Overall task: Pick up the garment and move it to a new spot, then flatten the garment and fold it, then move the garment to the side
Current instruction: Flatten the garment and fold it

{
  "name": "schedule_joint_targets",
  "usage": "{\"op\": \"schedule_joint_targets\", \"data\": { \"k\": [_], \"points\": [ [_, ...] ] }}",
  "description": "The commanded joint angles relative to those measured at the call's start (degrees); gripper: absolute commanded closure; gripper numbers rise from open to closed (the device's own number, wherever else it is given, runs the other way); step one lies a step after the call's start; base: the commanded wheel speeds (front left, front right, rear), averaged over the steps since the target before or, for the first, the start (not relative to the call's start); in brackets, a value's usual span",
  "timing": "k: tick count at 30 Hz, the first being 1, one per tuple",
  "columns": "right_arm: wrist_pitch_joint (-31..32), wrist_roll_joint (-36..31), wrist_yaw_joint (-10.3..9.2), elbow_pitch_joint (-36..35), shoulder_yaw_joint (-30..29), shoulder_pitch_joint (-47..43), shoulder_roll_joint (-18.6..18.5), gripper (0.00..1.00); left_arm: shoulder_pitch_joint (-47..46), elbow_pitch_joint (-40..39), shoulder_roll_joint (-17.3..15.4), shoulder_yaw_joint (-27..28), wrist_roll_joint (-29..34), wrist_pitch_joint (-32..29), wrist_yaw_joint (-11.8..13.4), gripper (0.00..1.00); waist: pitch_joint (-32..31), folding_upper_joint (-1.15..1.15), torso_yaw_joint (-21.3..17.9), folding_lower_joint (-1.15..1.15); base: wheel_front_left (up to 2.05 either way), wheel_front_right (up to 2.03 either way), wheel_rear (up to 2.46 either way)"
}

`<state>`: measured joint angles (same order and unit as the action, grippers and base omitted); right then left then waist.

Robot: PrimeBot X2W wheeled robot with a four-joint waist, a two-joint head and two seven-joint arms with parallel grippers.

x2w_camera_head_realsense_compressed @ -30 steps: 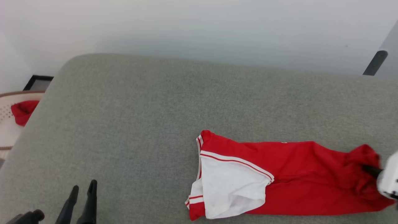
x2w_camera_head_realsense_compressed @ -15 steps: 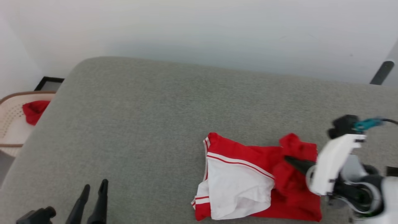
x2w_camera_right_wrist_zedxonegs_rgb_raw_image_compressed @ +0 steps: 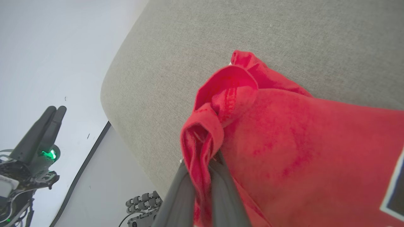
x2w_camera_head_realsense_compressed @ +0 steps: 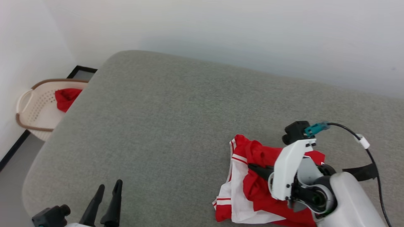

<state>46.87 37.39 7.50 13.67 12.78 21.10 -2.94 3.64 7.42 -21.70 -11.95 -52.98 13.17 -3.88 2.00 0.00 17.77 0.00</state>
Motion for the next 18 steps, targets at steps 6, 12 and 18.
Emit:
{"op": "schedule_joint_targets", "data": {
  "k": [6, 12, 18],
  "points": [
    [-6.38, 1.63, -0.02, 7.63, 4.69, 4.04, 0.09, 1.00, -1.31, 1.17, 0.94, -0.54, 0.02, 0.45, -0.65, 0.00, 0.53, 0.00, 1.74, 0.00, 0.00, 0.00, 0.00],
    [-11.74, 2.94, -0.02, 12.46, 8.12, 6.93, 0.13, 0.35, -1.69, 2.07, 1.32, -0.44, -0.18, 0.83, -1.16, 0.00, 0.66, 0.00, 1.50, 0.00, 0.00, 0.00, 0.00],
    [-14.11, 5.51, -0.02, 15.44, 10.79, 8.89, 0.04, 0.00, -1.45, 2.69, 1.31, 0.03, -0.06, 1.11, -1.22, 0.00, 0.01, 0.00, 0.17, 0.00, 0.00, 0.00, 0.00]
  ]
}}
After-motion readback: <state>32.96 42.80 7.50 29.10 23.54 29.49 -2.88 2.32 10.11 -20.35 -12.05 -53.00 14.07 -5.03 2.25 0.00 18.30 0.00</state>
